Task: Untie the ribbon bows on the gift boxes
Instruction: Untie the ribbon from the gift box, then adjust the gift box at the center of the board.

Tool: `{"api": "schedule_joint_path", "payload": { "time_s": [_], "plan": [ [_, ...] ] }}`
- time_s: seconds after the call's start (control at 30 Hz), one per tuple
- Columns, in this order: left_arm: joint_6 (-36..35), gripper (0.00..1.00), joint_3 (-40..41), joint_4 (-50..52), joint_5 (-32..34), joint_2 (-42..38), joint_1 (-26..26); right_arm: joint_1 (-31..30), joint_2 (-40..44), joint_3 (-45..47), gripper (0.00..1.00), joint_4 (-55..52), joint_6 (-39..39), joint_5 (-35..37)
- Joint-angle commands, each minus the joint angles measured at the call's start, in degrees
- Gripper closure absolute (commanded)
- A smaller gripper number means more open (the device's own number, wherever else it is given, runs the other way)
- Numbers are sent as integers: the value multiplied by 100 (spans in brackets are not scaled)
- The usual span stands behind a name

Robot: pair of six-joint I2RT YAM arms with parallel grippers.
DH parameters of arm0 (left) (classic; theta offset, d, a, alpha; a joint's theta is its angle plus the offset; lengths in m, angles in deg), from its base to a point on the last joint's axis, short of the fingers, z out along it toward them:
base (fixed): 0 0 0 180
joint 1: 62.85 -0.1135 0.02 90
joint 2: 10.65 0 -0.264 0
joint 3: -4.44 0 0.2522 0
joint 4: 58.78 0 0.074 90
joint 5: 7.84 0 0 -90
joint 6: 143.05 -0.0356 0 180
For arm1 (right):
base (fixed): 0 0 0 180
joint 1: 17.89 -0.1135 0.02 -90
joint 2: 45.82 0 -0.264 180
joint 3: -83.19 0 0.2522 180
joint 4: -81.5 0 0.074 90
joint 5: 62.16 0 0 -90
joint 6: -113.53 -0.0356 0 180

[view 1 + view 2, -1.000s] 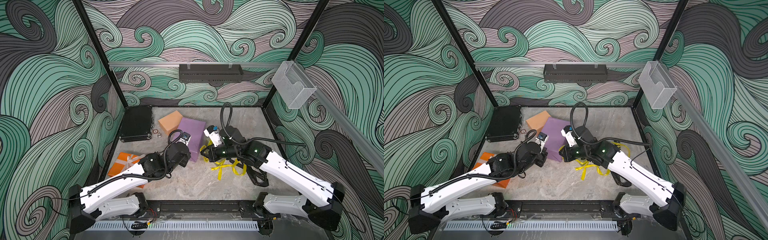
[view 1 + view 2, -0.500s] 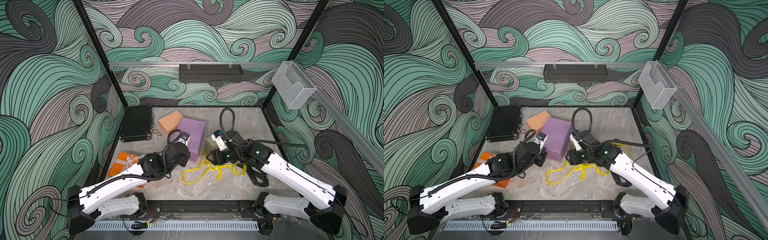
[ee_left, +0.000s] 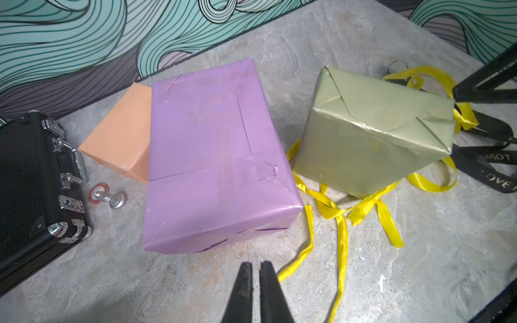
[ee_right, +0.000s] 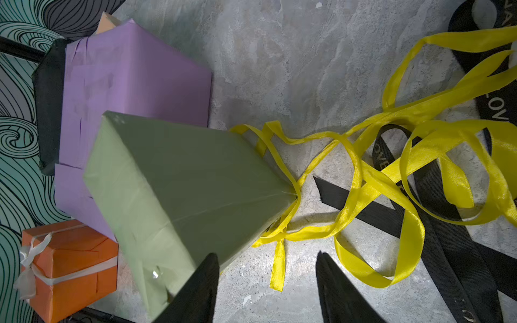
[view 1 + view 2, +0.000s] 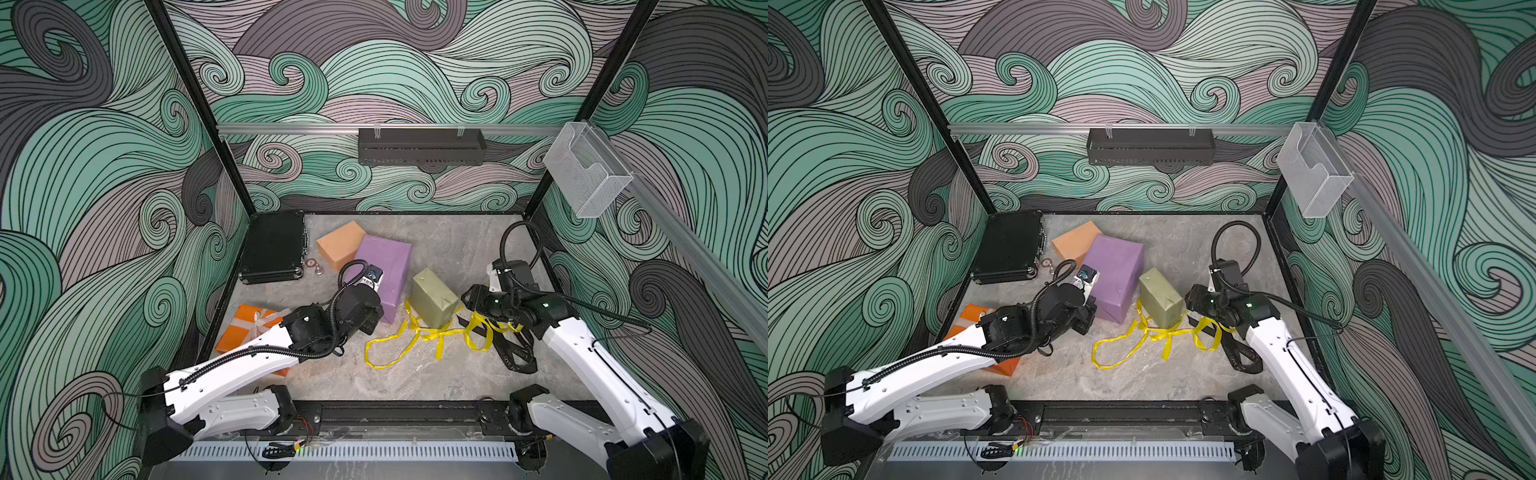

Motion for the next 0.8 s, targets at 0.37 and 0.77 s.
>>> {"api": "schedule_joint_path", "payload": {
  "time_s": [0.37, 0.77],
  "plan": [
    [263, 79, -560, 259, -409, 460, -166, -48, -1522, -929, 53, 399, 669, -909],
    [482, 79, -418, 146, -739, 574, -501, -1043, -1243, -662, 54, 184, 1193, -581]
  ]
}}
